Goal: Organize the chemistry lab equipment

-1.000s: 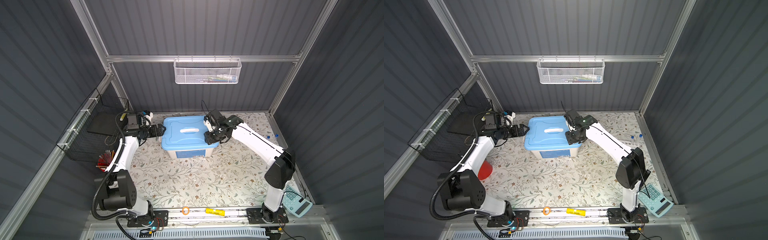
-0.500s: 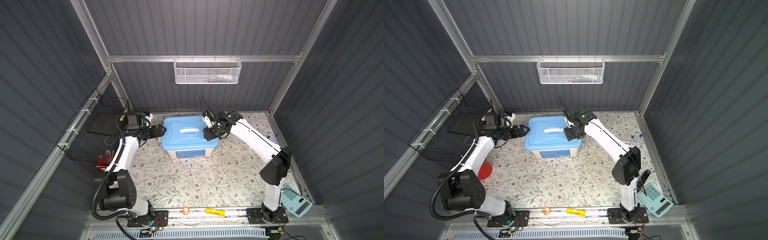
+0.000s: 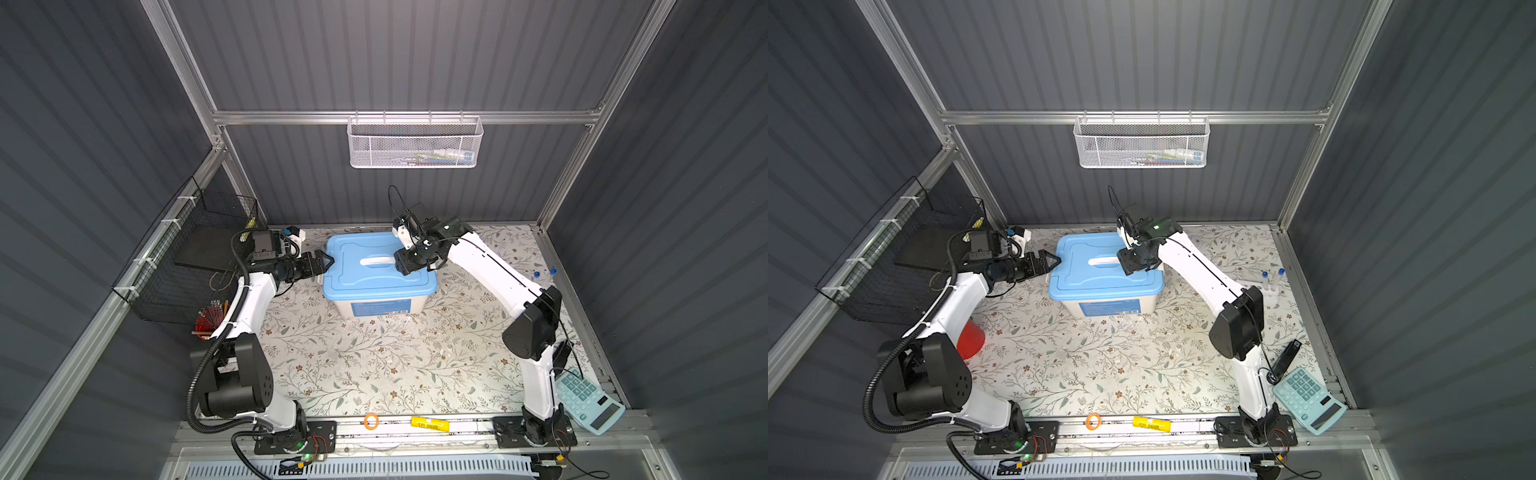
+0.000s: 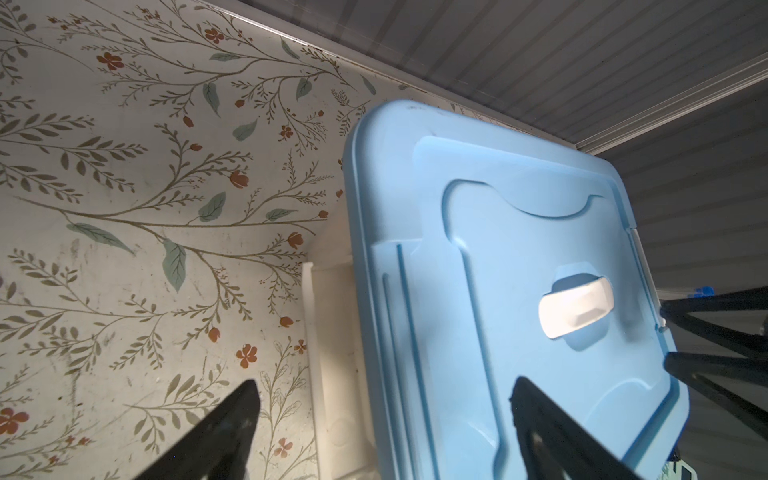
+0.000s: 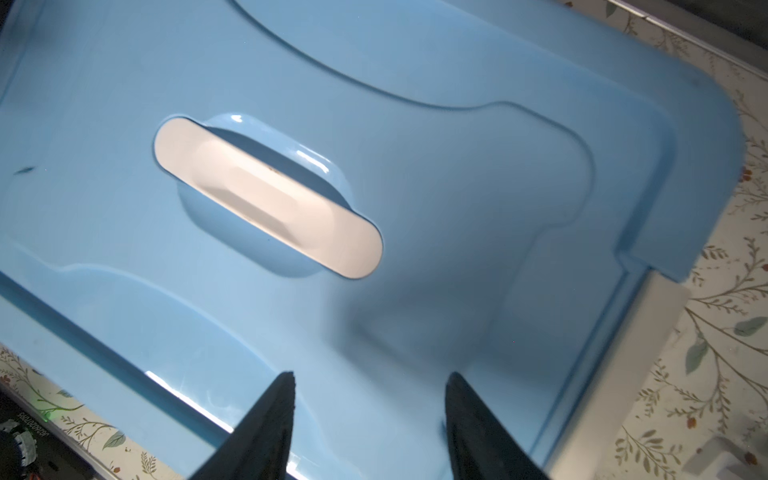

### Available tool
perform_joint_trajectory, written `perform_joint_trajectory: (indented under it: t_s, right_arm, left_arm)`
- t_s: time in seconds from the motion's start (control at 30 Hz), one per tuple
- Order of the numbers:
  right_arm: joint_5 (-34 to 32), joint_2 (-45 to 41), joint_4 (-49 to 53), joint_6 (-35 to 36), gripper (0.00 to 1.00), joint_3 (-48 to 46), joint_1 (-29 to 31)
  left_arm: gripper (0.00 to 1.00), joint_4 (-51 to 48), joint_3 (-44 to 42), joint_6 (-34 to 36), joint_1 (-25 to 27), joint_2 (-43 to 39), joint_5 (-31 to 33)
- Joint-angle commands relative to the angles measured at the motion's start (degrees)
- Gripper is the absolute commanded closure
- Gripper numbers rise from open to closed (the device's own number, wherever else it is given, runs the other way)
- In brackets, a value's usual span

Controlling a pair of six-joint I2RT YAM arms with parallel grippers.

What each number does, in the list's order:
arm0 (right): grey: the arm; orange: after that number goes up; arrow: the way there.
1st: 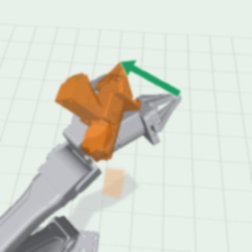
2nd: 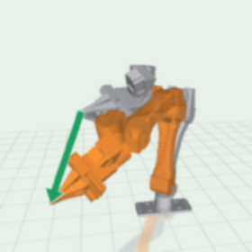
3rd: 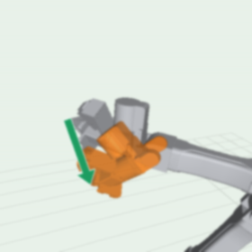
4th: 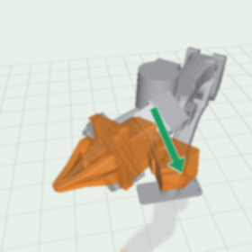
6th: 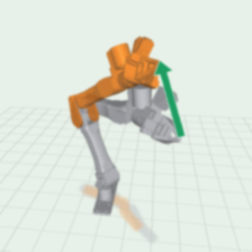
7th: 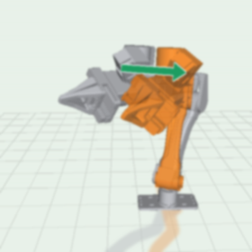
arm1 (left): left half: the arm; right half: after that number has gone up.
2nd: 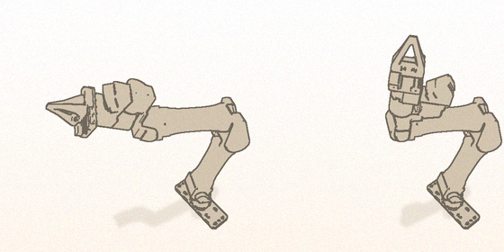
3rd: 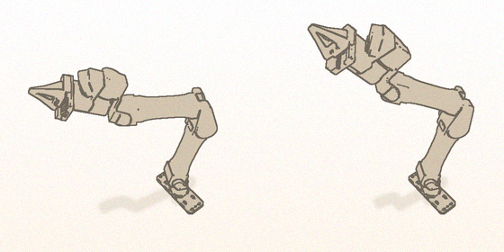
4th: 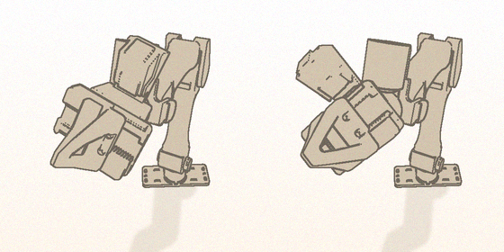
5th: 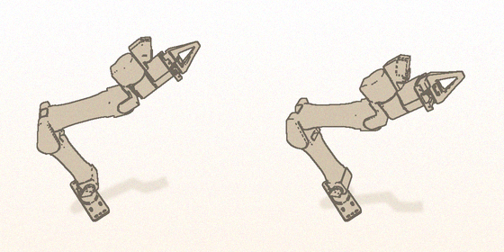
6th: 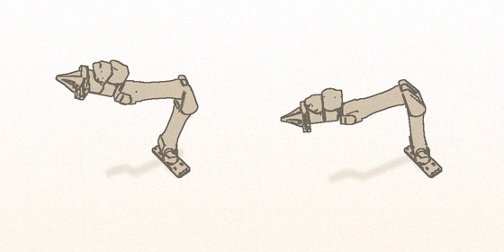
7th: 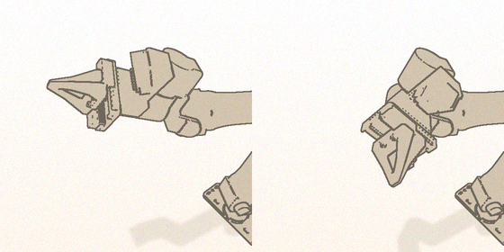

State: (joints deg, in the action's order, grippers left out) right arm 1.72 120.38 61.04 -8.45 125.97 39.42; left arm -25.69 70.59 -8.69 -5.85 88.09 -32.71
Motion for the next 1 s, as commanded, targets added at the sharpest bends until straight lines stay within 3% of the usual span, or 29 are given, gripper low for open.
perform_joint_trajectory:
  t_s: [0.0, 0.97]
  right_arm:
    - [1.32, 0.94, -0.23, 1.15, 0.41, 2.56, 0.13]
    - [1.89, 2.91, 0.51, 0.86, 0.41, 3.75, 0.13]
  left_arm:
    - [0.06, -0.07, -0.71, -0.46, -0.48, 1.5, -2.83]
    - [0.15, 4.17, -1.95, -3.97, -0.48, 1.77, -6.41]
